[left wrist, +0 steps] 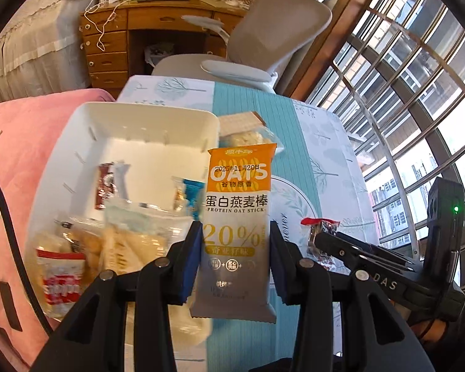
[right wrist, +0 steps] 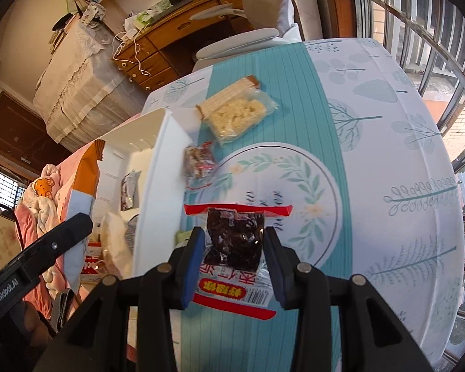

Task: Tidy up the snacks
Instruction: 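Carry OATS stick with left gripper while right gripper carries jerky packet over tray, then release OATS stick into tray with left gripper while right gripper drops jerky packet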

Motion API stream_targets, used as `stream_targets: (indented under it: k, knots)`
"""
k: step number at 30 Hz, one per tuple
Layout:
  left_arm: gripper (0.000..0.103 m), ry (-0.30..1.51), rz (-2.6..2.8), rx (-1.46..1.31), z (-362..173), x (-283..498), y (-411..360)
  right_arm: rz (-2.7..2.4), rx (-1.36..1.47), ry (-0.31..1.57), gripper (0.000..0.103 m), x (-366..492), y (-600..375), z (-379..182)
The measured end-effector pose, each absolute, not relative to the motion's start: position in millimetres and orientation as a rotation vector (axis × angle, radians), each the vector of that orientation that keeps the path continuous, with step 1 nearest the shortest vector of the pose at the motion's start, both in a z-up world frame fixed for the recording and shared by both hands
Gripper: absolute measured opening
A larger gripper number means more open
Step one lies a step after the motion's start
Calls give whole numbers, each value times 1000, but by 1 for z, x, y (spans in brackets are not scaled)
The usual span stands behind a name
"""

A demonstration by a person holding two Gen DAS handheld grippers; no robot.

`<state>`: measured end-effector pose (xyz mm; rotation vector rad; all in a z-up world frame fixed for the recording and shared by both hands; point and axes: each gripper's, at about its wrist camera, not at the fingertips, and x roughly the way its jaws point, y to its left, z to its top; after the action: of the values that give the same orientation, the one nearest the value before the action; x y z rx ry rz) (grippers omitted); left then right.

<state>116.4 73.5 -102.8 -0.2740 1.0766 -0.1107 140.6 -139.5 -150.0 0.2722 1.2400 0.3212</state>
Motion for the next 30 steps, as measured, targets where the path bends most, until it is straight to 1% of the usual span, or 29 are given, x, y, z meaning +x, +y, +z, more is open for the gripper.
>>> stream_targets:
  k: [11, 18, 30]
  knots:
    - [39, 1035, -115, -304, -90, 104, 141, 336, 282, 1192, 39, 123, -85, -129]
    - [39, 1032, -115, -325, -92, 98, 182, 372, 284, 1177, 39, 113, -46, -126]
    - [39, 1054, -135, -297, -100, 94, 229, 447, 313, 1167, 39, 101, 19, -130]
